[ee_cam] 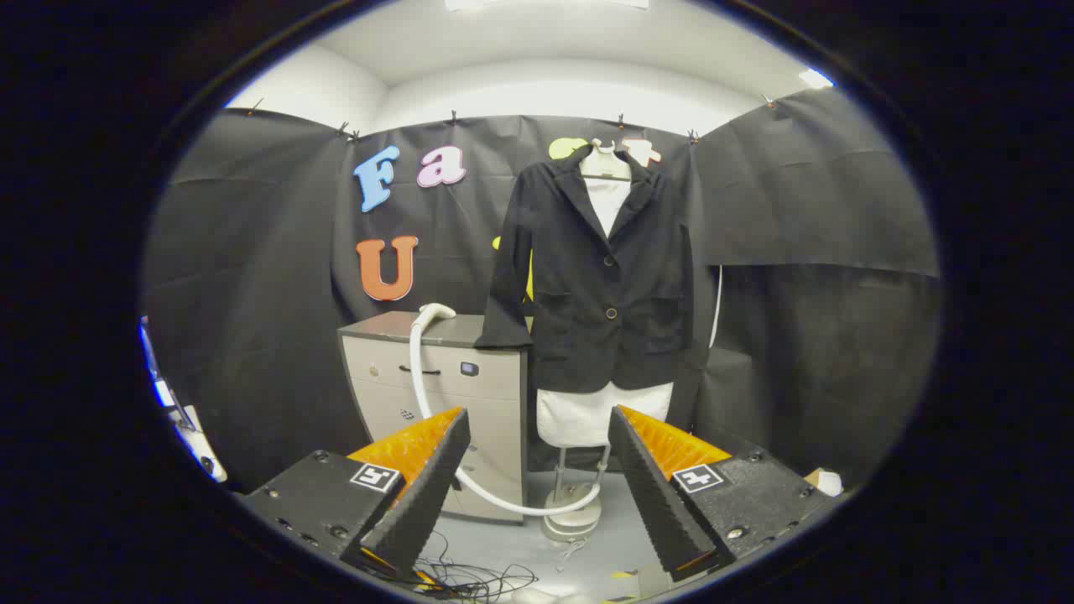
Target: Iron the clothes twice with a garment steamer, once on the left side and once on the right side.
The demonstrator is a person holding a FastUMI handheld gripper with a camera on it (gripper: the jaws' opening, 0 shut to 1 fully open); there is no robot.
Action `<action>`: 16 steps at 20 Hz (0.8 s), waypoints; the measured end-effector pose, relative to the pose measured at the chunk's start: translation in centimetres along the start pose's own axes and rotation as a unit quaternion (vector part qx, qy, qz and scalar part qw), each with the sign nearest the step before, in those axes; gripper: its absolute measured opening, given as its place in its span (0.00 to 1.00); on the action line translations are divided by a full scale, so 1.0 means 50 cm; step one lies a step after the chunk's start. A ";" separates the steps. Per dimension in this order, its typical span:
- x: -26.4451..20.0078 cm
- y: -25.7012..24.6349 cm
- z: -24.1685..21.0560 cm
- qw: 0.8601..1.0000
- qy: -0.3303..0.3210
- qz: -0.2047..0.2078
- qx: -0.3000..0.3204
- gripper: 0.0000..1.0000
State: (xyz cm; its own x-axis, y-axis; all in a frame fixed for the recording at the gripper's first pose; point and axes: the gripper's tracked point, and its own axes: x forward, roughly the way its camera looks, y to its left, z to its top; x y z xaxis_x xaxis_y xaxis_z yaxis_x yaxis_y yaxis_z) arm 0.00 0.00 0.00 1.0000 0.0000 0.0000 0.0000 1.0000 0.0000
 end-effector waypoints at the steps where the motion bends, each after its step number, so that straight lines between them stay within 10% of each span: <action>1: -0.002 0.001 -0.004 1.000 0.001 0.000 0.000 1.00; 16: 0.023 0.039 0.001 1.000 0.012 0.015 0.003 1.00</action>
State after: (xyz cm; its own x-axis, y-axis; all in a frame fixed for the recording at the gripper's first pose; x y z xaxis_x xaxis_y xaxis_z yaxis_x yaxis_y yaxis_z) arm 1.13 1.97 0.03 0.9993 0.0304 -0.0236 -0.0303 0.9995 0.0056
